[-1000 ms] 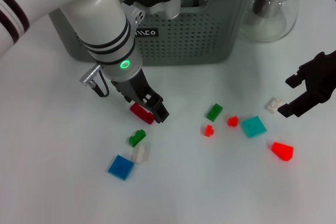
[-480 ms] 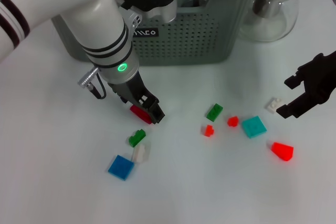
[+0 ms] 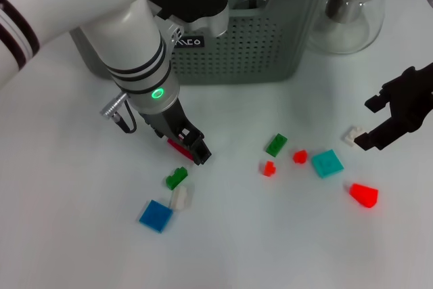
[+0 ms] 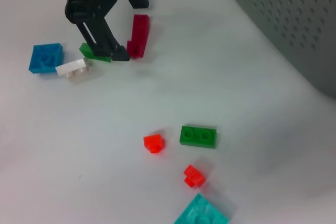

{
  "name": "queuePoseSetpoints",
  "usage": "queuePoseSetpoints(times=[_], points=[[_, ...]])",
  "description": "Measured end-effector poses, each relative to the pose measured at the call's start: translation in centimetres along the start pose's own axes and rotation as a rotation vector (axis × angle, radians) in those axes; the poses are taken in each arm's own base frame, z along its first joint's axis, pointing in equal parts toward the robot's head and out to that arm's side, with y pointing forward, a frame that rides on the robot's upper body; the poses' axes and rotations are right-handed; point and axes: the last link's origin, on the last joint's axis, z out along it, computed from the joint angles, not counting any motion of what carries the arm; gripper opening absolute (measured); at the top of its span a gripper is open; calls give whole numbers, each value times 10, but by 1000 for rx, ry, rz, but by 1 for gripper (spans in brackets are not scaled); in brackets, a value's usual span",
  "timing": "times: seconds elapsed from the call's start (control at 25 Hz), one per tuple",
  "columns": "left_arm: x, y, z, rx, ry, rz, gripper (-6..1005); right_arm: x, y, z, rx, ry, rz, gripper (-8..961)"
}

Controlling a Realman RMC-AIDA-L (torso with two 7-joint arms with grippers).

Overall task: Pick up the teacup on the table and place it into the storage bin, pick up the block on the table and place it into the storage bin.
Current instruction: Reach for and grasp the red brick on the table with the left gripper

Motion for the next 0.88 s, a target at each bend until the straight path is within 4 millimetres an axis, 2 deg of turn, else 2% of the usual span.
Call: queuePoseSetpoints(times=[0.88], points=[[1,1,8,-6,11,-3,880,-2,-1,0,10,-11,-6,910]])
